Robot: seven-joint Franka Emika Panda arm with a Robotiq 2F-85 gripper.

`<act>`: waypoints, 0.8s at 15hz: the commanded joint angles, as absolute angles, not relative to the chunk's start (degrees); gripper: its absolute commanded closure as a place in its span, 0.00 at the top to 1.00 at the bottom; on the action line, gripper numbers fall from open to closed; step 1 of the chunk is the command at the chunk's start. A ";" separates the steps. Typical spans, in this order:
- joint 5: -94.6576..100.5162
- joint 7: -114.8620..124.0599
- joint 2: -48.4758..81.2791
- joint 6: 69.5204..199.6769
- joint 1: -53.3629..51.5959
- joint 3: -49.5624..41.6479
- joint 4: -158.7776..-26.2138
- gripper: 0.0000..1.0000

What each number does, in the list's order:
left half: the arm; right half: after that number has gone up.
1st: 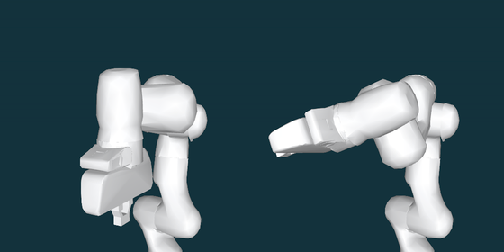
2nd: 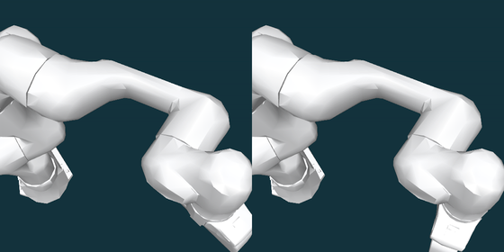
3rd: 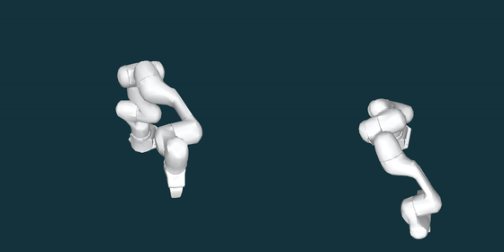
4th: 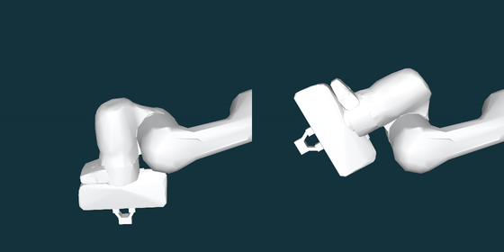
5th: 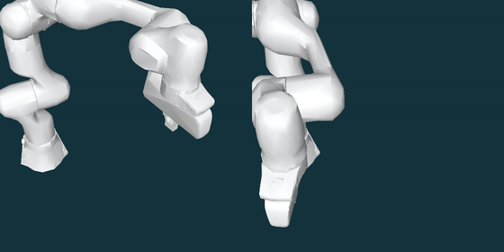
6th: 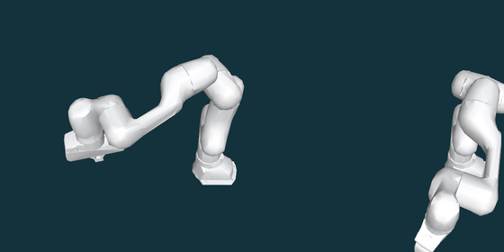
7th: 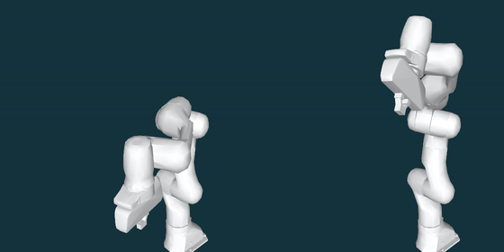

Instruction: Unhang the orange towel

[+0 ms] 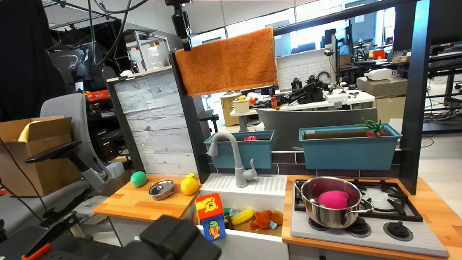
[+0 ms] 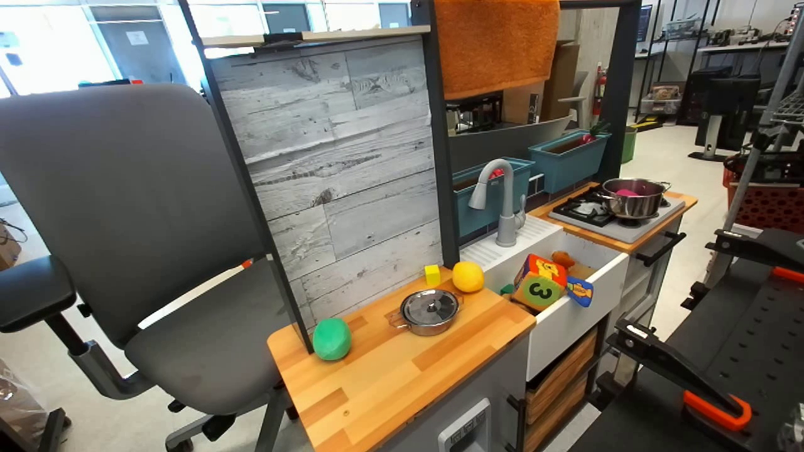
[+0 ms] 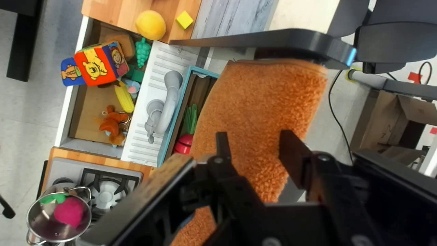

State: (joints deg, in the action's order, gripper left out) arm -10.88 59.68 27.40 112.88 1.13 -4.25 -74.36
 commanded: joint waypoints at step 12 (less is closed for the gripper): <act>-12.06 58.92 29.40 110.30 1.87 -4.00 -70.02 0.28</act>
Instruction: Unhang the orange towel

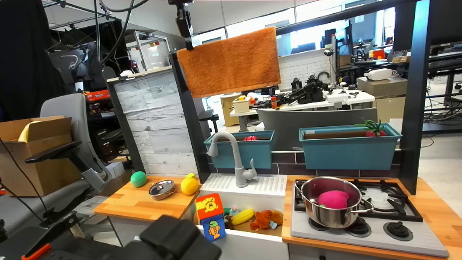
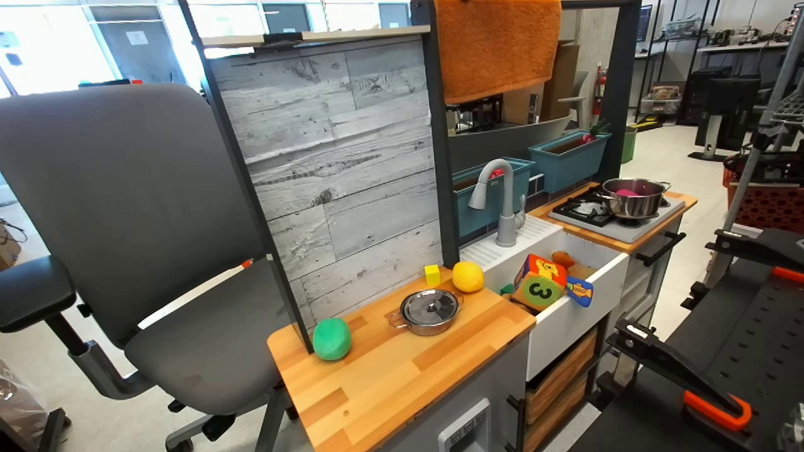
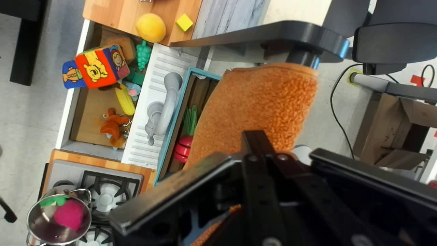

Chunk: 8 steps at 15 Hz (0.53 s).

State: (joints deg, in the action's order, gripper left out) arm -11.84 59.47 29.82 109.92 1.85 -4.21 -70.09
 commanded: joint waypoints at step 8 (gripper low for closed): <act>-11.79 58.55 28.71 113.32 1.42 -3.98 -70.94 0.85</act>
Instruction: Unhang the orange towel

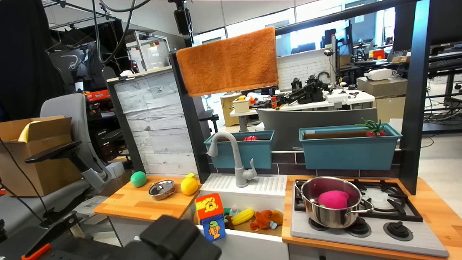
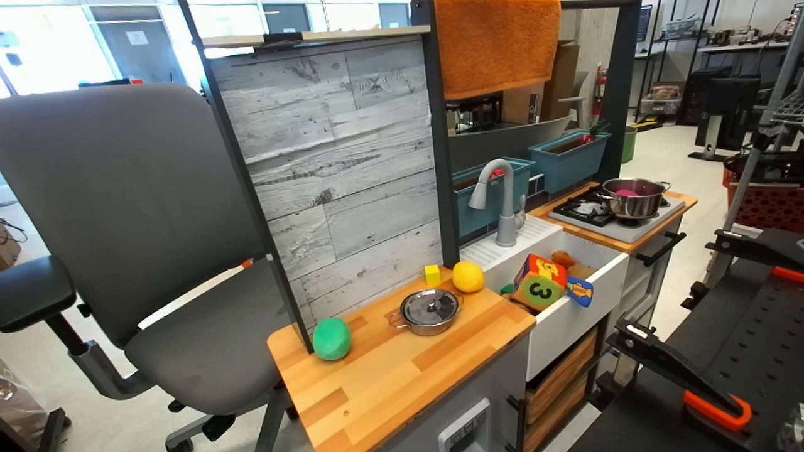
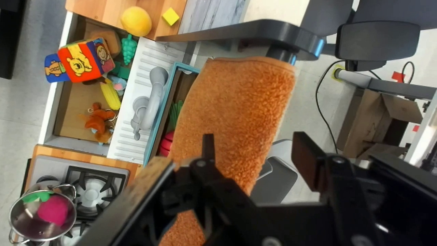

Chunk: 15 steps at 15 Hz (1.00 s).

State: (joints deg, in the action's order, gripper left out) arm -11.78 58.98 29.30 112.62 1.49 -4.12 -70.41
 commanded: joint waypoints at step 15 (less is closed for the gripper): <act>-14.20 57.00 31.88 110.35 3.08 -3.50 -67.66 0.36</act>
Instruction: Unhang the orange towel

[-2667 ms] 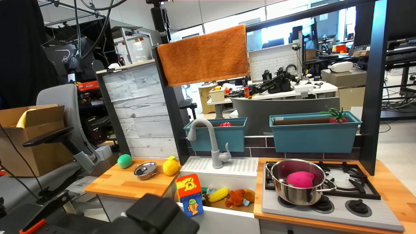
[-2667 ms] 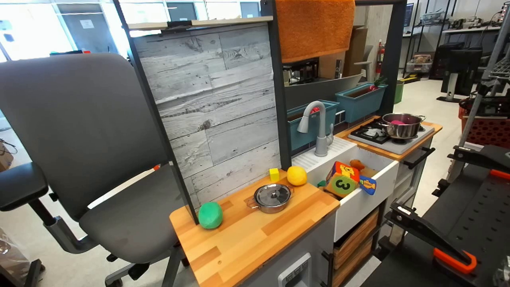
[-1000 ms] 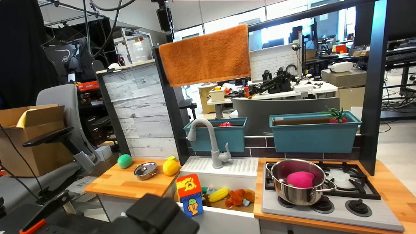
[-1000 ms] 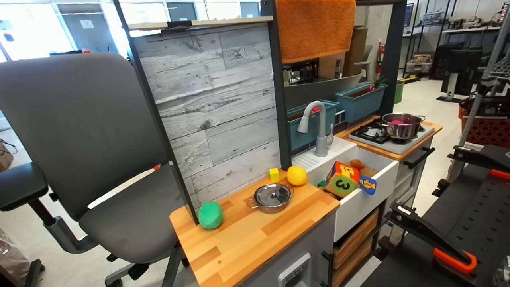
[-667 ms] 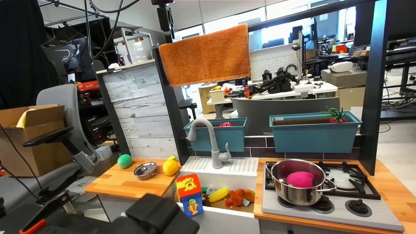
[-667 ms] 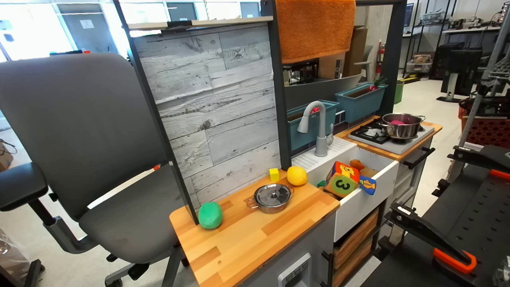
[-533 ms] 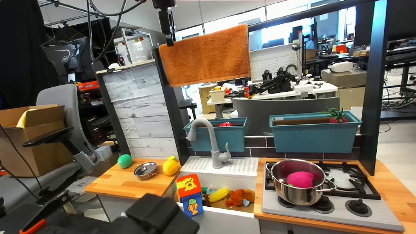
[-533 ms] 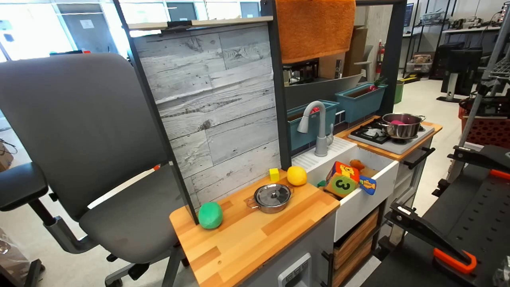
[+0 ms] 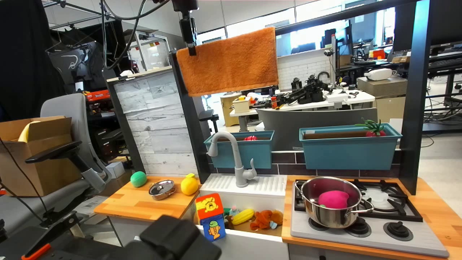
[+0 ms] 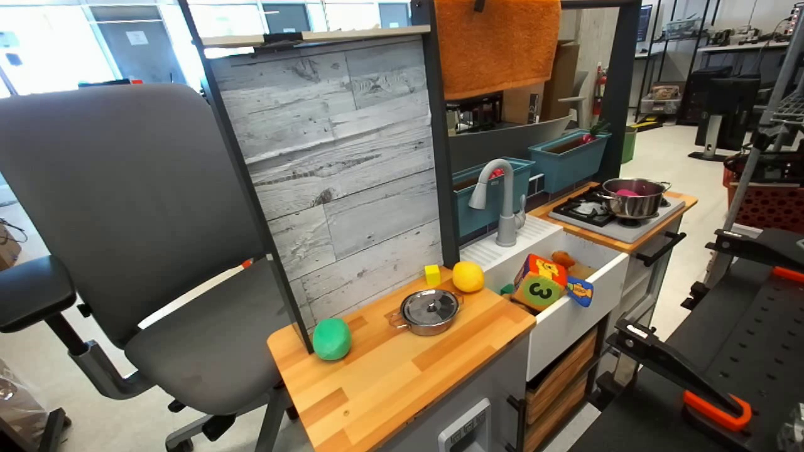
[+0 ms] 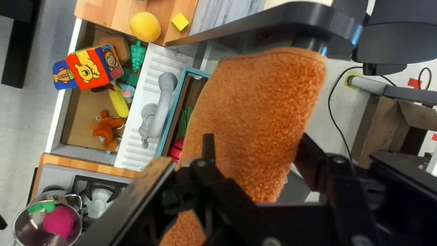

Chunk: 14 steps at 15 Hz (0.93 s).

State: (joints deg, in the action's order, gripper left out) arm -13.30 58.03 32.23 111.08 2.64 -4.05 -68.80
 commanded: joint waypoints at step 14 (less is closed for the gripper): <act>-14.01 47.62 26.92 101.41 3.46 -2.12 -72.80 0.01</act>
